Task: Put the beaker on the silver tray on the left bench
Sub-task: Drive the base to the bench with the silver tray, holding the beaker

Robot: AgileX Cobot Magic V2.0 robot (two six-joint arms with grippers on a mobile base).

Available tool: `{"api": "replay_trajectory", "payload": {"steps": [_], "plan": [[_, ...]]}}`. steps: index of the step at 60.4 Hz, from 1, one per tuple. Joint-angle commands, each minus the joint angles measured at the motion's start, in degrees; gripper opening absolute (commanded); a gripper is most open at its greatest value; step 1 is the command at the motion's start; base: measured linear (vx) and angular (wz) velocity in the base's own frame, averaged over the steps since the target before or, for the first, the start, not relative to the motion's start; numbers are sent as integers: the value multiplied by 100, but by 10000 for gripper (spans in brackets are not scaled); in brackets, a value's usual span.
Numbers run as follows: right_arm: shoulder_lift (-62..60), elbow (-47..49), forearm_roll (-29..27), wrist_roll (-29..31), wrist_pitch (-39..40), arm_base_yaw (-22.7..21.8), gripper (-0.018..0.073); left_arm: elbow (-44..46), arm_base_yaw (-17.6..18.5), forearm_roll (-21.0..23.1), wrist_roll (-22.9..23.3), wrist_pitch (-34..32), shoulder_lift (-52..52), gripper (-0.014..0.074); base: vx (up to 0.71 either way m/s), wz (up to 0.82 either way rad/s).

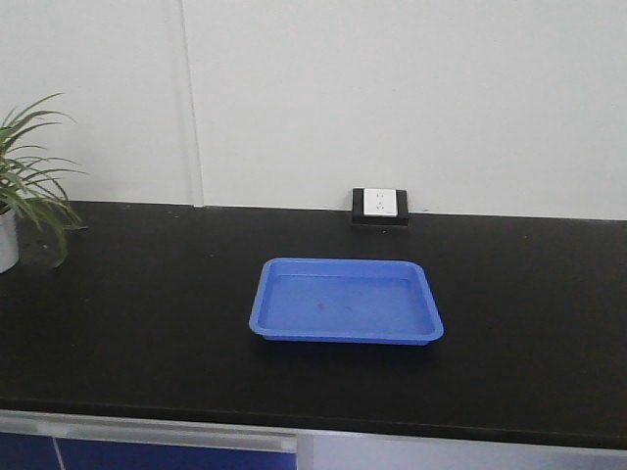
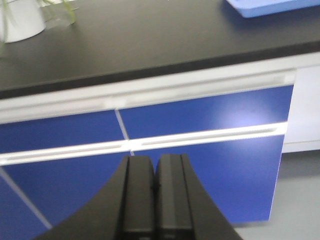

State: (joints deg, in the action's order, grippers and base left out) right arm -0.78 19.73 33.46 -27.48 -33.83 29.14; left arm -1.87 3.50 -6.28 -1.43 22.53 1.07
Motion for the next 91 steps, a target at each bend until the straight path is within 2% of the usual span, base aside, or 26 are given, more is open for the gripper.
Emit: {"api": "replay_trajectory", "payload": {"steps": [1,28,91], "plan": [[56,153,197,-1,468,-18,-11,-114,20,15,11,-479,39,1,-30,23],[56,153,197,-1,468,-18,-11,-114,20,15,11,-479,39,1,-31,35],[56,153,197,-1,468,-18,-11,-114,20,15,11,-479,39,1,-23,57]]}}
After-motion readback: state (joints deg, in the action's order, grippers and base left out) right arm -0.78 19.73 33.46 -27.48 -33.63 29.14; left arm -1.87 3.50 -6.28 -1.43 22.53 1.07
